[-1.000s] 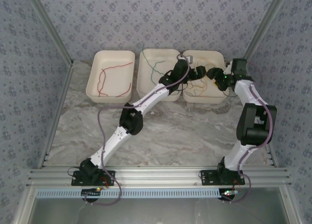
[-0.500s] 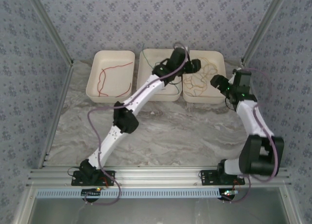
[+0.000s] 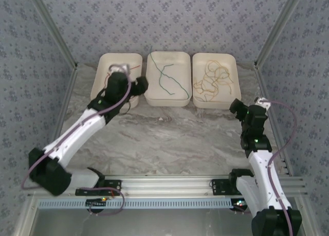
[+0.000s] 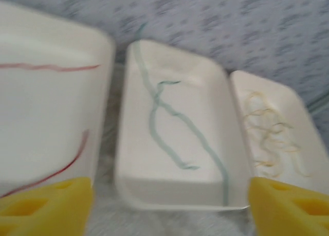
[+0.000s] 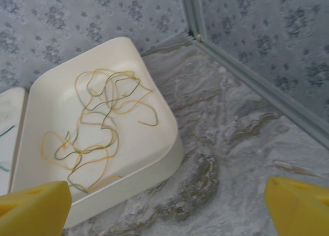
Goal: Untangle the cables
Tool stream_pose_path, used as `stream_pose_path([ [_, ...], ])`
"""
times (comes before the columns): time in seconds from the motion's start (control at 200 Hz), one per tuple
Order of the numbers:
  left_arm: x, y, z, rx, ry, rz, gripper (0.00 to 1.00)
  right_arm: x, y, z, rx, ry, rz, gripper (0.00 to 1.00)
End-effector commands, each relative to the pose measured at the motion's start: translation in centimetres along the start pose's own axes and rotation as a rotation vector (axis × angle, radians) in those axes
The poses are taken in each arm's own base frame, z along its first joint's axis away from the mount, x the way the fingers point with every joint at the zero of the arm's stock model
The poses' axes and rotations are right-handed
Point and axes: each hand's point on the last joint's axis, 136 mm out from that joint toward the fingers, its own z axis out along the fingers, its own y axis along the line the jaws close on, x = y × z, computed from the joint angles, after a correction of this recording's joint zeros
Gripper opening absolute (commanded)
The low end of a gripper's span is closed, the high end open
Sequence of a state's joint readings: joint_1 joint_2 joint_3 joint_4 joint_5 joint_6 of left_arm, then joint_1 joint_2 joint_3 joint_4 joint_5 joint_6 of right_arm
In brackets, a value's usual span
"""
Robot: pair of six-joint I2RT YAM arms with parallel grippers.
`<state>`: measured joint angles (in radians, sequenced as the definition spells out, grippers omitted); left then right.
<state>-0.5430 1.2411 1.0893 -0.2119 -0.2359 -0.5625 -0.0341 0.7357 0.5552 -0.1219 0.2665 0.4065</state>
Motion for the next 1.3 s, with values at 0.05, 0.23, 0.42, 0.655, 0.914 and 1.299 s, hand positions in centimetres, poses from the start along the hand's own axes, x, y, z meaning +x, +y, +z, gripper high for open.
stream_pose_path([
  [0.05, 2.0, 5.2, -6.0, -0.071, -0.082, 0.067, 0.99, 2.1, 0.5, 0.9, -0.069, -0.052, -0.118, 0.99],
  [0.23, 4.4, 17.3, -11.9, -0.619, -0.19, 0.088, 0.99, 6.0, 2.1, 2.0, -0.104, -0.107, -0.406, 0.99],
  [0.42, 8.6, 17.4, -8.3, -0.45, -0.195, 0.445, 0.99, 7.6, 2.6, 4.0, -0.139, -0.097, -0.399, 0.99],
  [0.655, 7.8, 21.3, -5.5, -0.385, -0.339, 0.301, 0.99, 8.6, 3.4, 6.8, -0.205, -0.086, -0.413, 0.99],
  [0.914, 6.9, 23.0, 0.2, -0.344, -0.32, 0.317, 0.99, 9.9, 2.2, 9.7, -0.219, -0.056, -0.38, 0.99],
  [1.299, 8.2, 26.1, 4.6, -0.33, -0.19, 0.25, 0.99, 10.1, 1.8, 11.9, -0.122, 0.014, -0.391, 0.99],
])
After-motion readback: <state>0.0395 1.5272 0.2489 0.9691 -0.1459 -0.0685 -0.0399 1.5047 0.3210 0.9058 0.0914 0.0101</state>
